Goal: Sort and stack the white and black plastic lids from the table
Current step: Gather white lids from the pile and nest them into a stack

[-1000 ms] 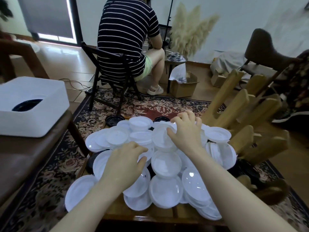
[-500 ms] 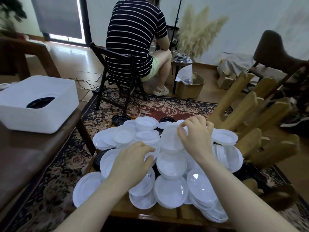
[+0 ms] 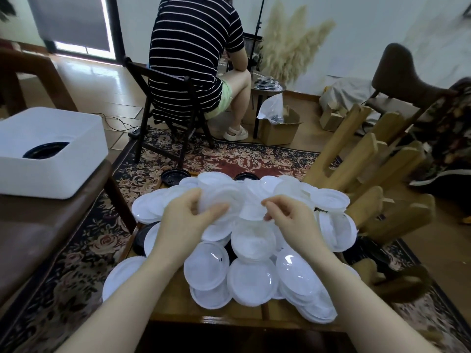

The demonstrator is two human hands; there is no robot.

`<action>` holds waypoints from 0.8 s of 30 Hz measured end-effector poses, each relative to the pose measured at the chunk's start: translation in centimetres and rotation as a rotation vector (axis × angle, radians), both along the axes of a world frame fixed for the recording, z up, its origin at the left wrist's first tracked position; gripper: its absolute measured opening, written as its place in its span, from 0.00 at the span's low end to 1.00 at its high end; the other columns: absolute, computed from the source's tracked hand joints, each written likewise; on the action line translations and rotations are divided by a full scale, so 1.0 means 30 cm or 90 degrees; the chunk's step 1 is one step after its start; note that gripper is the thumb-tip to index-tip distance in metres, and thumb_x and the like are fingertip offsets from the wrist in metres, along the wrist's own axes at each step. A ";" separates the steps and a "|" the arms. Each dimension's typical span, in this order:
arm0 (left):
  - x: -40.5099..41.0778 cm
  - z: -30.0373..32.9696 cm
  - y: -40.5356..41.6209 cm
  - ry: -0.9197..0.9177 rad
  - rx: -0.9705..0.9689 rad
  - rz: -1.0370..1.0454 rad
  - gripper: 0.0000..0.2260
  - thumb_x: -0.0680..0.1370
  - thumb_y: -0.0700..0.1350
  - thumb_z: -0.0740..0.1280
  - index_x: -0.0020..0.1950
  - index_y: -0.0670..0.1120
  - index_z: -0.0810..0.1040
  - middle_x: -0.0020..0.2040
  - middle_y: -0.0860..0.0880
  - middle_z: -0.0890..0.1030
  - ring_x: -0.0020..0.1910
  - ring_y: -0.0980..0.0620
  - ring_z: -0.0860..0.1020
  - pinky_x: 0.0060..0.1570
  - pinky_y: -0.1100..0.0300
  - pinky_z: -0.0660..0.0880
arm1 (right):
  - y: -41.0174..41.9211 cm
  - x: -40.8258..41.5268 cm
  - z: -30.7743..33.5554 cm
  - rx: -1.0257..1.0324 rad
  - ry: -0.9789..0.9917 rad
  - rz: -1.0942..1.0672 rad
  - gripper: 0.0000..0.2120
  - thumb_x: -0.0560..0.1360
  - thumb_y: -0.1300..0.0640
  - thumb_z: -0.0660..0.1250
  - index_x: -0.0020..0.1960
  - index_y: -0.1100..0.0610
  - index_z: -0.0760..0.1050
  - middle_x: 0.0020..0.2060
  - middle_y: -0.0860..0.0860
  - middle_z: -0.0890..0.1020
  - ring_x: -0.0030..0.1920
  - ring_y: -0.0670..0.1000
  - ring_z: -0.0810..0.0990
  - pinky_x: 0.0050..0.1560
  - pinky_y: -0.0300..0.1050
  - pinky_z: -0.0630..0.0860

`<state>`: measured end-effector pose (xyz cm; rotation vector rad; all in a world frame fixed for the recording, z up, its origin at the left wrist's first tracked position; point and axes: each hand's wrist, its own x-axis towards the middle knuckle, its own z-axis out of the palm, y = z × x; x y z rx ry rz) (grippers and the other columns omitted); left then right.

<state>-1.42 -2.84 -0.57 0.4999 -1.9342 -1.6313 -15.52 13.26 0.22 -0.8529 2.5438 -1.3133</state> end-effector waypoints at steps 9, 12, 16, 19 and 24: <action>0.002 0.016 -0.051 -0.070 0.535 -0.031 0.12 0.79 0.31 0.64 0.61 0.38 0.76 0.54 0.39 0.84 0.45 0.44 0.83 0.44 0.52 0.83 | -0.047 -0.067 -0.106 0.301 0.398 0.139 0.12 0.74 0.51 0.72 0.56 0.52 0.80 0.52 0.48 0.79 0.55 0.54 0.70 0.48 0.45 0.60; -0.002 0.008 -0.060 -0.069 0.501 -0.046 0.19 0.76 0.28 0.65 0.66 0.39 0.75 0.59 0.39 0.83 0.49 0.45 0.83 0.47 0.54 0.83 | -0.051 -0.059 -0.092 0.259 0.415 0.130 0.05 0.74 0.55 0.73 0.49 0.54 0.81 0.46 0.48 0.80 0.51 0.55 0.72 0.46 0.46 0.62; -0.011 0.005 -0.055 -0.045 0.478 -0.038 0.20 0.74 0.30 0.69 0.64 0.46 0.78 0.55 0.44 0.84 0.46 0.49 0.85 0.41 0.58 0.83 | -0.001 -0.024 -0.034 0.090 0.307 0.099 0.05 0.74 0.56 0.73 0.42 0.53 0.77 0.39 0.45 0.79 0.44 0.49 0.72 0.45 0.41 0.68; -0.021 -0.001 -0.044 -0.050 0.462 -0.034 0.21 0.74 0.33 0.70 0.64 0.51 0.78 0.56 0.46 0.84 0.48 0.49 0.83 0.36 0.61 0.81 | 0.039 0.015 0.033 -0.157 -0.018 0.030 0.04 0.77 0.58 0.70 0.44 0.56 0.77 0.36 0.45 0.80 0.38 0.44 0.75 0.39 0.34 0.70; -0.033 -0.022 -0.014 -0.092 0.426 -0.028 0.16 0.74 0.34 0.71 0.61 0.42 0.79 0.53 0.41 0.85 0.45 0.46 0.82 0.44 0.55 0.79 | 0.067 0.052 0.065 -0.397 -0.545 0.022 0.12 0.73 0.57 0.67 0.55 0.60 0.77 0.42 0.52 0.83 0.40 0.49 0.79 0.37 0.39 0.78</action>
